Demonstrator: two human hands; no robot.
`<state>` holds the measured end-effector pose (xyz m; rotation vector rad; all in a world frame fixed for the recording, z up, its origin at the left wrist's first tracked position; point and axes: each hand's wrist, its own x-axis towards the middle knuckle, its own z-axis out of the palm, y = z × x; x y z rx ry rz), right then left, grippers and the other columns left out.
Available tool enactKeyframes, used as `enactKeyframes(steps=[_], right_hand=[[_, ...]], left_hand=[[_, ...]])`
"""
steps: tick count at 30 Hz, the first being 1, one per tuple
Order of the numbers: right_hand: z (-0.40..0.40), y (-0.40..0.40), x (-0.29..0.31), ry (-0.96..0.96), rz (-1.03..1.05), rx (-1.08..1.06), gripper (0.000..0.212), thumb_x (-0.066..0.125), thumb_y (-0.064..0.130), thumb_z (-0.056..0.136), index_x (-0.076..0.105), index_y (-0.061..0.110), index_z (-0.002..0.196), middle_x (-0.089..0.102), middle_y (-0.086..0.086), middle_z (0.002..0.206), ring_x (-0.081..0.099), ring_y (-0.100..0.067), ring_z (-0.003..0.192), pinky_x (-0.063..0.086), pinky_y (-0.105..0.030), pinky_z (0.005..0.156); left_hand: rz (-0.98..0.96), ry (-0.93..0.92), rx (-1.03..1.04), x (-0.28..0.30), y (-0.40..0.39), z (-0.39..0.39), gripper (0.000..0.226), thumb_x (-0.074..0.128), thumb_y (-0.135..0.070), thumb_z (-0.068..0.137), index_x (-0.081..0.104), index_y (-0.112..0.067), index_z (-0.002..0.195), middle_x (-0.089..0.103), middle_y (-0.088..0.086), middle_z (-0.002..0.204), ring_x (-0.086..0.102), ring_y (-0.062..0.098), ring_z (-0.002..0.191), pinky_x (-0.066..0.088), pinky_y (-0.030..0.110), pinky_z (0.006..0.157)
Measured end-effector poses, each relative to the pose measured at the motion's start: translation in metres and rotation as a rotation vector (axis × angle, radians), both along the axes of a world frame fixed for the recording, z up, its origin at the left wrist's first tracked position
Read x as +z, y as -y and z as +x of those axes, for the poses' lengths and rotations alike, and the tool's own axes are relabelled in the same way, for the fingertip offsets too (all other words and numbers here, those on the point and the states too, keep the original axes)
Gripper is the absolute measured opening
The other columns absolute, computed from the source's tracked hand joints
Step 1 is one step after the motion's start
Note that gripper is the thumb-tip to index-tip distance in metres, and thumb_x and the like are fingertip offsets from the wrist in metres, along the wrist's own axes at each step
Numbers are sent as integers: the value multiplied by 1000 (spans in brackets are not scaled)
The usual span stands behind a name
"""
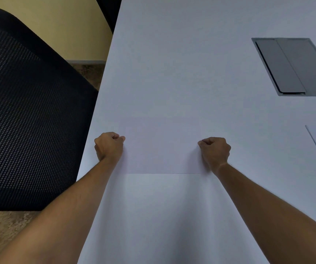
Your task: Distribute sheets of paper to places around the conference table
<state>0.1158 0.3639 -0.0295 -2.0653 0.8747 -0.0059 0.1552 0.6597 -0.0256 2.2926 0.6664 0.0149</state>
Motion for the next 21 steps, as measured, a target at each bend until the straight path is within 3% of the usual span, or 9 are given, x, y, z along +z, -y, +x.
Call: enactKeyframes(steps=[2,5,7,10,12,15,21], right_hand=[[-3,0,3,42,-23,18,14,67,26,88,76,16,90,69,2,84,66,-23,94,46,-27,84],[-12,-1,7,109,-139,150,34,63,31,92,67,13,121,64,-10,118,58,-27,116,41,-30,96],[-17,-3,11,131,-249,257,49,61,35,93,56,12,136,53,-12,137,46,-28,131,36,-36,105],[-24,-6,21,108,-458,396,69,56,45,93,36,14,151,32,-12,158,25,-29,146,23,-44,115],[-28,-7,30,116,-569,463,79,54,50,92,26,13,155,20,-14,163,16,-30,151,18,-46,118],[-36,-5,45,139,-666,527,88,50,55,91,14,12,158,10,-15,165,8,-30,153,10,-45,121],[-64,7,77,116,-773,543,94,35,67,89,-1,16,159,-3,-12,166,-4,-29,154,-3,-47,123]], left_hand=[[-13,13,-5,1,-1,-3,29,71,-24,87,72,-4,108,72,10,97,66,29,97,54,42,90],[52,56,-83,6,1,-12,39,66,-32,90,66,-6,119,70,10,101,64,29,101,53,44,90],[157,109,-208,9,6,-19,46,63,-37,92,62,-6,126,67,13,115,61,30,109,50,45,93],[315,178,-452,15,20,-28,63,58,-44,93,45,-8,143,50,15,143,42,31,133,31,44,110],[376,196,-569,22,29,-31,76,53,-51,92,29,-11,152,29,13,158,25,29,146,19,42,117],[464,234,-684,33,44,-35,89,39,-63,89,9,-13,156,5,12,164,3,27,152,4,40,121],[576,282,-803,66,80,-50,101,28,-75,84,-8,-13,156,-12,12,163,-13,26,151,-6,43,122]])
